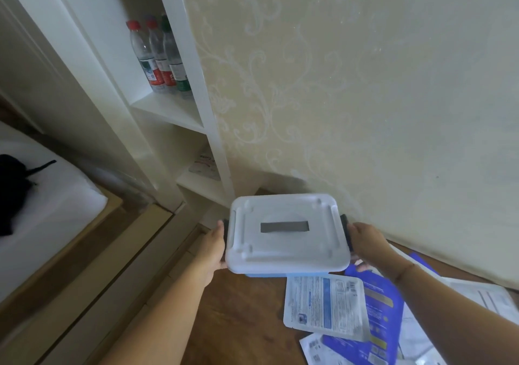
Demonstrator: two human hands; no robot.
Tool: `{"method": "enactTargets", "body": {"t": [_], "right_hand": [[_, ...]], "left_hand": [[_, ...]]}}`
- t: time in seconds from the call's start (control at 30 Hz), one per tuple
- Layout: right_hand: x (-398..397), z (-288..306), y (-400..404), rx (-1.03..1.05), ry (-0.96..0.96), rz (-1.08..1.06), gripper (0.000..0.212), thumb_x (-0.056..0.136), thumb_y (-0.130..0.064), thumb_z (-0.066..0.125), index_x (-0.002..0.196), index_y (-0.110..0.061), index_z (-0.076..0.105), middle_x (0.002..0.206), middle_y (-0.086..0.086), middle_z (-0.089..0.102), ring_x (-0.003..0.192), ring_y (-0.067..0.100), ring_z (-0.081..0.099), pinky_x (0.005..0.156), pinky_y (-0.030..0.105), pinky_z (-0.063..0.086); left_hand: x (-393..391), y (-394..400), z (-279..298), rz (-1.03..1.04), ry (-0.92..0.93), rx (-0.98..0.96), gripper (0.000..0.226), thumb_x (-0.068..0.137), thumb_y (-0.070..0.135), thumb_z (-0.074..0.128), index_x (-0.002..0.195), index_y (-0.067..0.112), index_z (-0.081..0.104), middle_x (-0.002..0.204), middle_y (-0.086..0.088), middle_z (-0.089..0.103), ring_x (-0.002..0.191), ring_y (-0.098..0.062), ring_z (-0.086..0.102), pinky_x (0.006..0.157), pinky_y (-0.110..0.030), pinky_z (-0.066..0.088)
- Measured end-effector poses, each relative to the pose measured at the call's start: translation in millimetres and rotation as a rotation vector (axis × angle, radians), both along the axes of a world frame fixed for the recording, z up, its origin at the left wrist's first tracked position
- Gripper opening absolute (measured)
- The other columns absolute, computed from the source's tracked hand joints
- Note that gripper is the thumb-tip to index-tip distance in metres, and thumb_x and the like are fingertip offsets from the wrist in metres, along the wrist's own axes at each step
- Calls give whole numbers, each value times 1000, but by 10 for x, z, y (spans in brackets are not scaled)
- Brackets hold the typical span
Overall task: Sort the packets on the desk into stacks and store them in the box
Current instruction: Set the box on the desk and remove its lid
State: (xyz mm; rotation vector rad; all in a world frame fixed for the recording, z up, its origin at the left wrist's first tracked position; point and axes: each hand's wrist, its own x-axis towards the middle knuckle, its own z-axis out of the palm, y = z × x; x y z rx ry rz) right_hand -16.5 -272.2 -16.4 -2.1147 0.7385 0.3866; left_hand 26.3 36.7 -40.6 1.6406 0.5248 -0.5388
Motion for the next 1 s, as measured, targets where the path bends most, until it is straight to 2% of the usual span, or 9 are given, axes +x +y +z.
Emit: {"method": "enactTargets", "body": {"t": [0.1, 0.17, 0.23, 0.43, 0.6, 0.73, 0.87, 0.93, 1.0], "right_hand": [[-112, -33, 24, 223, -152, -178, 31, 100, -38, 41, 100, -16, 62, 93, 14, 69, 78, 33, 70, 62, 47, 61], [-178, -67, 94, 514, -152, -241, 25, 95, -43, 54, 113, -29, 62, 111, 5, 64, 95, 33, 68, 64, 49, 60], [-252, -90, 126, 655, -141, -246, 34, 91, -41, 62, 124, -34, 57, 120, 1, 64, 103, 32, 66, 67, 48, 60], [-828, 83, -38, 517, -267, -252, 37, 89, -47, 63, 125, -40, 57, 116, -4, 69, 101, 21, 69, 78, 45, 60], [-2187, 263, -486, 436, -484, -454, 25, 94, -30, 63, 117, -41, 59, 100, -13, 74, 88, -1, 70, 74, 21, 55], [-3532, 238, -761, 273, -473, -725, 38, 95, -29, 58, 132, -39, 53, 124, -17, 63, 98, -10, 61, 85, 24, 47], [-4729, 291, -924, 123, -495, -870, 38, 96, -10, 56, 118, -41, 55, 109, -32, 62, 86, -22, 59, 67, 7, 47], [-5237, 319, -938, 77, -473, -962, 37, 93, -14, 61, 122, -36, 54, 112, -30, 63, 96, -16, 60, 76, 16, 49], [-5719, 238, -1012, 69, -410, -1032, 49, 82, -40, 73, 128, -34, 56, 124, -17, 63, 114, 5, 60, 87, 32, 49]], "left_hand": [[-44, 100, -66, 18, 81, -182, 67, 85, 70, 53, 141, 35, 47, 137, -2, 56, 116, -25, 61, 93, -54, 52], [-95, 83, -5, -32, 69, -202, 67, 81, 62, 63, 141, 35, 47, 133, 0, 59, 117, -28, 60, 98, -57, 48], [-132, 42, 68, -56, 45, -187, 57, 85, 50, 66, 136, 29, 51, 124, 1, 65, 112, -27, 62, 100, -56, 46], [-417, -77, 321, -168, -84, -95, 57, 74, 50, 73, 124, 26, 62, 107, 0, 74, 102, -25, 68, 85, -46, 56], [-1020, -770, 444, -503, -65, -173, 50, 77, 43, 74, 124, 33, 60, 113, 8, 72, 106, -15, 67, 95, -46, 52], [-1646, -1566, 416, -812, 65, -234, 50, 76, 28, 81, 122, 25, 62, 112, 4, 73, 102, -13, 69, 83, -32, 57], [-2410, -2231, 343, -1049, 80, -220, 61, 66, 28, 90, 120, 24, 62, 116, 2, 71, 103, -12, 69, 91, -34, 56], [-2817, -2440, 283, -1149, 100, -218, 63, 64, 22, 91, 119, 18, 61, 112, 0, 73, 101, -13, 69, 92, -35, 55], [-3224, -2591, 213, -1246, 128, -231, 69, 58, 21, 91, 120, 15, 61, 111, 1, 74, 105, -15, 69, 94, -34, 54]]}}
